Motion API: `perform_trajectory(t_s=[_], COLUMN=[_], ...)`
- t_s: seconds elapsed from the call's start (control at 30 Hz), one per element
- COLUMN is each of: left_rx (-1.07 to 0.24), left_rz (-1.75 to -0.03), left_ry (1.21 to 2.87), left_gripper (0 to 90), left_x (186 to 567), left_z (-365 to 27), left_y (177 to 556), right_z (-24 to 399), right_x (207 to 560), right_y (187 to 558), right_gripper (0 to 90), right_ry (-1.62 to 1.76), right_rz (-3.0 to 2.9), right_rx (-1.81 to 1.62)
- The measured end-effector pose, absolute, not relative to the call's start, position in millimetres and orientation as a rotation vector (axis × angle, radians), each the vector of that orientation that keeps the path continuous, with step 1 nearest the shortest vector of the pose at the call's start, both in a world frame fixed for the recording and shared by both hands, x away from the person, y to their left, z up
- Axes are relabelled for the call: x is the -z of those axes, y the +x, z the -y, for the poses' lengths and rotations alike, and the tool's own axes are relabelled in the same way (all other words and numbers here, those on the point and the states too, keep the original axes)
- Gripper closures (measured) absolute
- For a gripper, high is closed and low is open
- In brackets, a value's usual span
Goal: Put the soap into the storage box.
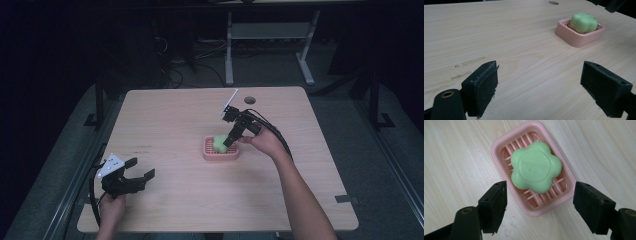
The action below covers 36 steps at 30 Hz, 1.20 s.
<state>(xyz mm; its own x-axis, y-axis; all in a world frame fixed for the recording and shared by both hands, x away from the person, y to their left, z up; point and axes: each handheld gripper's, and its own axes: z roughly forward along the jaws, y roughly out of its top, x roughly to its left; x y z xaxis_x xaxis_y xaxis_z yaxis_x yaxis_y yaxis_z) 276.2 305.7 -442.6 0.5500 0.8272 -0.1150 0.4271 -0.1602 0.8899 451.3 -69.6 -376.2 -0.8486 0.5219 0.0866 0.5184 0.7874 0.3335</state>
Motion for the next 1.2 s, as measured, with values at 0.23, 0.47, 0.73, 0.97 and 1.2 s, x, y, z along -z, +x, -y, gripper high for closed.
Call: perform_trajectory(t_s=[0.23, 0.47, 0.73, 0.97, 1.2], left_rx=[-0.496, -0.5, -0.502, -0.506, -0.508], left_rz=[-1.042, -1.043, -1.041, -1.038, -1.04], left_ry=[1.787, 1.793, 1.801, 1.802, 1.8], left_gripper=[14.1, 14.1, 14.1, 14.1, 14.1], left_x=[443.1, 443.0, 443.5, 443.4, 443.4], left_z=[-304.5, -304.2, -303.9, -303.6, -303.6], left_y=[276.3, 276.2, 276.4, 276.3, 276.2], right_z=[81.5, 94.6, 114.1, 130.2, 142.8], right_x=[372.1, 370.5, 368.0, 367.5, 370.8], right_y=[448.4, 443.7, 438.5, 432.8, 429.3], right_gripper=[27.0, 27.0, 26.9, 26.7, 26.6], right_ry=[0.884, 0.907, 0.947, 0.972, 1.005], right_rz=[-2.945, -2.934, -2.916, -2.895, -2.889], right_rx=[-0.568, -0.574, -0.598, -0.603, -0.595])
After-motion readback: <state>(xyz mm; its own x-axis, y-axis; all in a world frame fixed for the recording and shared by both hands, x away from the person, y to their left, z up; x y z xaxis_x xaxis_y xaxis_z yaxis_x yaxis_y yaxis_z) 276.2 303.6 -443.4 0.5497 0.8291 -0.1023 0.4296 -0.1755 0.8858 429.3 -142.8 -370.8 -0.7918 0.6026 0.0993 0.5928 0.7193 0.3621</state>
